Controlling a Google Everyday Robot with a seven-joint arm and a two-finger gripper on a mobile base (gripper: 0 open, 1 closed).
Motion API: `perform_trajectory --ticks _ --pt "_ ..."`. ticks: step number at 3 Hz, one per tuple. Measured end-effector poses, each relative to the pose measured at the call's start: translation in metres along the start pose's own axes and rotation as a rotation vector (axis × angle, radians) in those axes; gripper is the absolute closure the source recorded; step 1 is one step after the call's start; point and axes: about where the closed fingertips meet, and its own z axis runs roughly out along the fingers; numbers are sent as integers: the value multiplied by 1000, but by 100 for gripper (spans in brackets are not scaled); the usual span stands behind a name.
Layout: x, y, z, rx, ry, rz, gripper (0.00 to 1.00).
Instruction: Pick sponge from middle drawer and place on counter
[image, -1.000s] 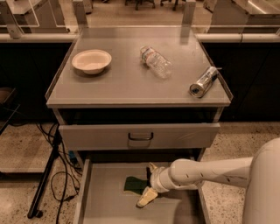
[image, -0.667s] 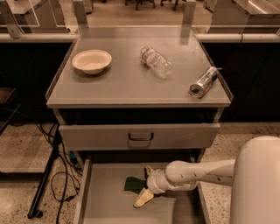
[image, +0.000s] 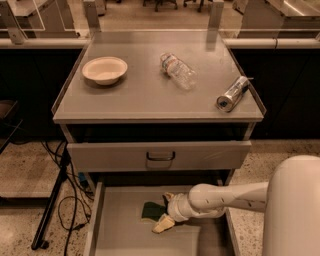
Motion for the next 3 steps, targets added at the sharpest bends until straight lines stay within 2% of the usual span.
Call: perform_trajectory --ticks 1,3 --pt "0 0 0 0 0 0 50" --pt "0 0 0 0 0 0 96"
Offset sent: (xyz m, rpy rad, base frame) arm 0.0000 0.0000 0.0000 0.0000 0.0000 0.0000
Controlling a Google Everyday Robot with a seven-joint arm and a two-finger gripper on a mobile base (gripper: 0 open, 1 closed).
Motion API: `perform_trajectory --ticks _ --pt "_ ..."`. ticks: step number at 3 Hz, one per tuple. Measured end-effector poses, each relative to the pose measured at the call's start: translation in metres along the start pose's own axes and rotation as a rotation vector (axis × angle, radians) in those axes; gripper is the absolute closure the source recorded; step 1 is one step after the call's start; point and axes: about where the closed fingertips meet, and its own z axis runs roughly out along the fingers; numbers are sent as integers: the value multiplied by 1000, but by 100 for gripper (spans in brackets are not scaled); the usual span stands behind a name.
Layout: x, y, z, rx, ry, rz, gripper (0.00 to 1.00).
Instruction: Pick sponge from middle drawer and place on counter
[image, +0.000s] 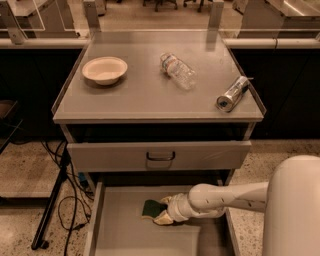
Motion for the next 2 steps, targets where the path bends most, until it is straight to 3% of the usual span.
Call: perform_trajectory --ticks 2 --pt "0 1 1 -2 1 -1 100"
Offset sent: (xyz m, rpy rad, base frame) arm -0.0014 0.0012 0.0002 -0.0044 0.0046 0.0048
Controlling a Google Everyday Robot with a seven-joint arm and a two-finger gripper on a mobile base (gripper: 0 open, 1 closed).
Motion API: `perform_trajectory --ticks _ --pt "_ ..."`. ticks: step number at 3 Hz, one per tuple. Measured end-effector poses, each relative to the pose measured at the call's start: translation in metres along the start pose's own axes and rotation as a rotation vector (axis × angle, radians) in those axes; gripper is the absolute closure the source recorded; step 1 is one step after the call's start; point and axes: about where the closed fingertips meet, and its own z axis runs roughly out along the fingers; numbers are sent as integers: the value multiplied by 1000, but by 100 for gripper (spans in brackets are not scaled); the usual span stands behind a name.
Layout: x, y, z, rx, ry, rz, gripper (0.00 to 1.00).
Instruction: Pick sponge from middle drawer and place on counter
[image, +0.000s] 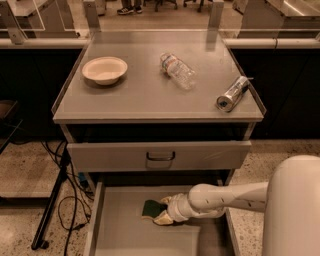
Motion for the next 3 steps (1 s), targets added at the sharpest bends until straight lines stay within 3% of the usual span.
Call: perform_trajectory --ticks 1,2,3 --pt "0 12 5 -12 6 -9 100" --pt "-12 29 -15 14 -11 -55 100" --pt "-29 51 -56 46 -40 -114 100"
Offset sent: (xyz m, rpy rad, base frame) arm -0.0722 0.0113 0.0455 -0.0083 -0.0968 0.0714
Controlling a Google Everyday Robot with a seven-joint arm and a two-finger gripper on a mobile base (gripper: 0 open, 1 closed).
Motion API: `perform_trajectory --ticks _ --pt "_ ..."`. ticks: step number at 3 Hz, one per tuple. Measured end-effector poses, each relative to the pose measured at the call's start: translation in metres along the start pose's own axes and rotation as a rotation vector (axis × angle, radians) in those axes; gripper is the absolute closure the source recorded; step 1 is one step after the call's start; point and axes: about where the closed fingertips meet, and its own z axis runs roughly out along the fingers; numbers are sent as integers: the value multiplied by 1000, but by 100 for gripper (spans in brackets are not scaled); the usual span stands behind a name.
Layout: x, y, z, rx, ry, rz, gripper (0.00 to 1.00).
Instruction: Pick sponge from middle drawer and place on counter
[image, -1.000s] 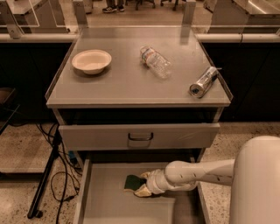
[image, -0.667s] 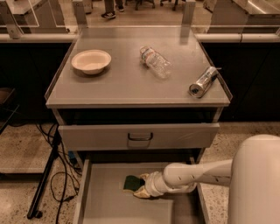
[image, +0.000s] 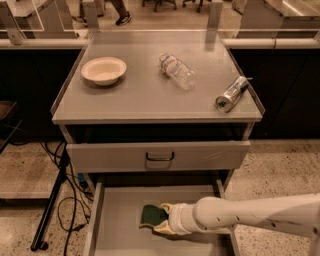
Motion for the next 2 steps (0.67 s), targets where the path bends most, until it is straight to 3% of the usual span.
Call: perform_trajectory --ticks 1,2 --pt "-23 -11 -52 52 -42 -45 100" --pt "-66 -67 -133 89 -101 -86 100"
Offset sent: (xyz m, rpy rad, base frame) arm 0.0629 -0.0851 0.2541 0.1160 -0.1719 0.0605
